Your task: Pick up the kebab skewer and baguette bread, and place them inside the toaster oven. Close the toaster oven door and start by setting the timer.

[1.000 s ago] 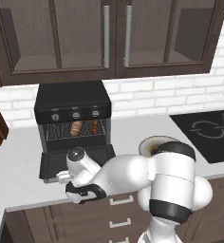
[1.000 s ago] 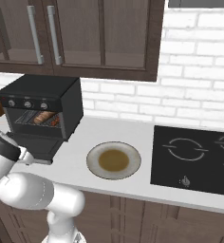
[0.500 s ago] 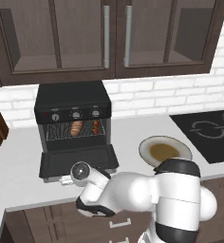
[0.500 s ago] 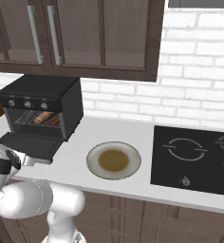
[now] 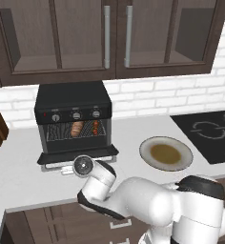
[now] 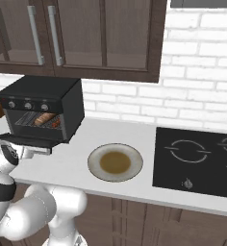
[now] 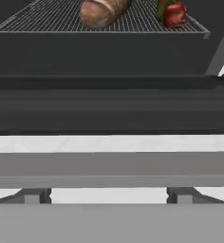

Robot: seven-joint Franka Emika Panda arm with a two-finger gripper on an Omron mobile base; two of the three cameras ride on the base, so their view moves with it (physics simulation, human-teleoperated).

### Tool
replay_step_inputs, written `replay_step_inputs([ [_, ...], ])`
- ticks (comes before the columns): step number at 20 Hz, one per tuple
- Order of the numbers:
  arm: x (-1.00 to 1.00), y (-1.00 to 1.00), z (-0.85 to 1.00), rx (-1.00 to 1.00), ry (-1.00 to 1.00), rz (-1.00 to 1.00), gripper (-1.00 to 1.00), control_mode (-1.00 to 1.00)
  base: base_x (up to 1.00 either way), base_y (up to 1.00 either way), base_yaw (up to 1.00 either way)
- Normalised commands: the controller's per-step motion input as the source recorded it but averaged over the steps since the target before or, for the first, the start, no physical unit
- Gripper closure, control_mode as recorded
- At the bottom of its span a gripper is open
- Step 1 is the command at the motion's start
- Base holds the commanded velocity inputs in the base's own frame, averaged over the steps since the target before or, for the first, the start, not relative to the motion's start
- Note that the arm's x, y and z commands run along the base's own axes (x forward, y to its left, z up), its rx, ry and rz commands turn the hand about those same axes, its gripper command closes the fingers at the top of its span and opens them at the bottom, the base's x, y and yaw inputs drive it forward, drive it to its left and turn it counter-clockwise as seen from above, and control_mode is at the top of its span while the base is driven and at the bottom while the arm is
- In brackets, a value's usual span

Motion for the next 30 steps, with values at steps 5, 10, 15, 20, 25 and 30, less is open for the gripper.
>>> replay_step_inputs([
  [5, 0.49, -0.4, 0.71, 0.0, 0.0, -0.03, -1.0, -1.0, 0.0, 0.0, 0.0],
  [10, 0.45, -0.3, 0.26, 0.0, 0.0, -0.02, -1.0, -1.0, 0.0, 0.0, 0.0],
  [15, 0.56, -0.19, 0.09, 0.0, 0.0, -0.01, -1.0, -1.0, 0.0, 0.0, 0.0],
  [20, 0.62, -0.06, 0.13, 0.0, 0.0, 0.0, -1.0, -1.0, 0.0, 0.0, 0.0],
  [25, 0.56, 0.0, 0.14, 0.0, 0.01, 0.0, -1.0, -1.0, 0.0, 0.0, 0.0],
  [30, 0.31, 0.0, 0.0, 0.0, 0.03, 0.0, -1.0, -1.0, 0.0, 0.0, 0.0],
])
